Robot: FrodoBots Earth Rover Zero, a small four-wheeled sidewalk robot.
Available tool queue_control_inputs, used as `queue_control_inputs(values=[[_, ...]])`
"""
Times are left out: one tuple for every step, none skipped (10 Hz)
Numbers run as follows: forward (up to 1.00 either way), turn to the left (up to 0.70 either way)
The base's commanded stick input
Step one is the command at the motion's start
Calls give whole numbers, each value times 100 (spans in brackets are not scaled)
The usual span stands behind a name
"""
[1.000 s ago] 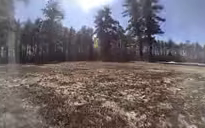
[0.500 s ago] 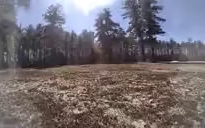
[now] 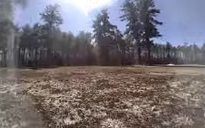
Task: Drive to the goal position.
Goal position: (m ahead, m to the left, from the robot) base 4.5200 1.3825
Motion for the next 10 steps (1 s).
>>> queue_control_inputs(values=[[50,0],[50,0],[50,0],[50,0],[50,0],[50,0],[50,0],[50,0],[50,0],[50,0]])
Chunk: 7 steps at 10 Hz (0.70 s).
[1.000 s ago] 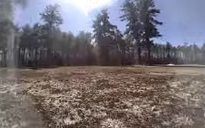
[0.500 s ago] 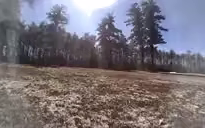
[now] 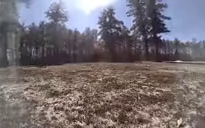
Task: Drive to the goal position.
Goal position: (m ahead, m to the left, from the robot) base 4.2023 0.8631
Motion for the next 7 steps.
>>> queue_control_inputs(values=[[50,0],[50,0],[50,0],[50,0],[50,0],[50,0],[50,0]])
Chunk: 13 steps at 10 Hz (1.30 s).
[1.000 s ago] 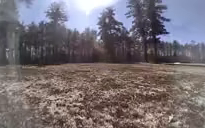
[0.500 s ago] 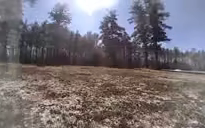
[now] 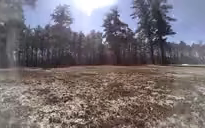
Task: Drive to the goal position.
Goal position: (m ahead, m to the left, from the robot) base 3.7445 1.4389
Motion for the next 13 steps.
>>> queue_control_inputs(values=[[50,0],[50,0],[50,0],[50,0],[50,0],[50,0],[50,0],[50,0],[50,0],[50,0],[50,0],[50,0],[50,0]])
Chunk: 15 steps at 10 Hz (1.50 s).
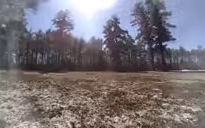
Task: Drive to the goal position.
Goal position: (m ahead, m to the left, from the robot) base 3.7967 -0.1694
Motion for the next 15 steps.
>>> queue_control_inputs(values=[[50,0],[50,0],[50,0],[50,0],[50,0],[50,0],[50,0],[50,0],[50,0],[50,0],[50,0],[50,0],[50,0],[50,0],[50,0]])
